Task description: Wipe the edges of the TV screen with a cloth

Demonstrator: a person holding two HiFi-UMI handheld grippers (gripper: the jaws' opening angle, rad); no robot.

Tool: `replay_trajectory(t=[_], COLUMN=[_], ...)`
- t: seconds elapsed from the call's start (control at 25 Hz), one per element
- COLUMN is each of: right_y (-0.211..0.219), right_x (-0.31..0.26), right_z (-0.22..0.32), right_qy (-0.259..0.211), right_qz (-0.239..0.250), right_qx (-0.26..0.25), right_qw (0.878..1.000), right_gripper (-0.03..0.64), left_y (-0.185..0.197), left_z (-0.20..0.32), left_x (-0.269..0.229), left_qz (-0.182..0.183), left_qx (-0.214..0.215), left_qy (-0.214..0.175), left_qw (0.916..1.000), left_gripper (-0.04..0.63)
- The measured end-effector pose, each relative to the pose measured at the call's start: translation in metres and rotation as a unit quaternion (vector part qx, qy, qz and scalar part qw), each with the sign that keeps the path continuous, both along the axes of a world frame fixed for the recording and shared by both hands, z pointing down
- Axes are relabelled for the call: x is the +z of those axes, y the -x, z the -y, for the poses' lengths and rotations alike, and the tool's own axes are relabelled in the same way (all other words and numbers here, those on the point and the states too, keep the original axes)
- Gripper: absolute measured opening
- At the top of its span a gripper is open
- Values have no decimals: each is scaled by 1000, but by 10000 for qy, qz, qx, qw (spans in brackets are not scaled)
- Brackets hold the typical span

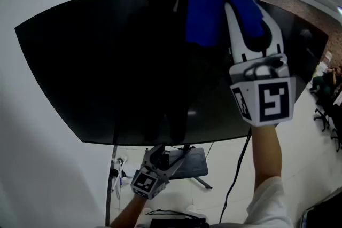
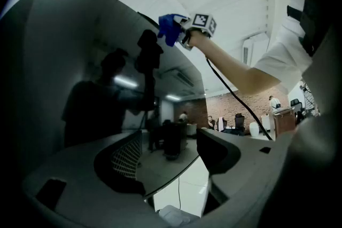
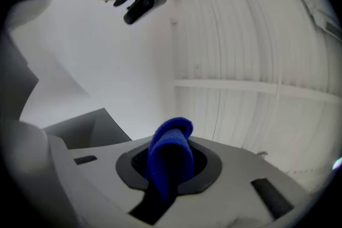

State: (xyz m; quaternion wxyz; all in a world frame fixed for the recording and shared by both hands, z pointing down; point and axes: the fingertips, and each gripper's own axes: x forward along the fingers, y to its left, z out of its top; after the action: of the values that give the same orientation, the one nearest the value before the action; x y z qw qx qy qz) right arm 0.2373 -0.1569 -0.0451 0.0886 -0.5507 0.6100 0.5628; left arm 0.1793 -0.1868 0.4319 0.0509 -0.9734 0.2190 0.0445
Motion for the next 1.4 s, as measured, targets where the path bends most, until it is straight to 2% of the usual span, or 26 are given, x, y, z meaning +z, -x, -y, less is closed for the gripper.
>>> replay_trajectory(t=[0.16, 0.32, 0.48, 0.76, 1.0, 1.12, 1.2, 1.4], right_y=[45, 82, 84, 65, 23, -14, -39, -91], right_x=[-39, -61, -42, -30, -31, -28, -25, -30], right_z=[49, 96, 119, 115, 106, 106, 103, 79], right_qy=[447, 627, 1024, 1448, 1552, 1793, 1985, 2014], right_qz=[-811, -1622, -2207, -2573, -2650, -2522, -2321, -2054], right_qx=[1081, 1265, 1561, 1697, 2080, 2338, 2346, 2666], right_qw=[9898, 9766, 9573, 9402, 9287, 9217, 9229, 9199], right_gripper=[72, 74, 74, 77, 78, 78, 78, 78], left_y=[-14, -25, -35, -44, -62, -72, -78, -94], left_z=[-27, -44, -52, -58, -64, -68, -67, -80], left_x=[-7, -10, 5, -8, 7, 9, 20, 12], left_qz=[120, 117, 169, 213, 351, 352, 392, 386], left_qx=[335, 538, 695, 738, 1011, 1087, 1141, 1238], left_qy=[-6, -143, -66, 15, -38, 18, 15, 135], left_qw=[9994, 9984, 9974, 9970, 9943, 9935, 9927, 9915], left_gripper=[316, 316, 316, 316, 316, 316, 316, 316])
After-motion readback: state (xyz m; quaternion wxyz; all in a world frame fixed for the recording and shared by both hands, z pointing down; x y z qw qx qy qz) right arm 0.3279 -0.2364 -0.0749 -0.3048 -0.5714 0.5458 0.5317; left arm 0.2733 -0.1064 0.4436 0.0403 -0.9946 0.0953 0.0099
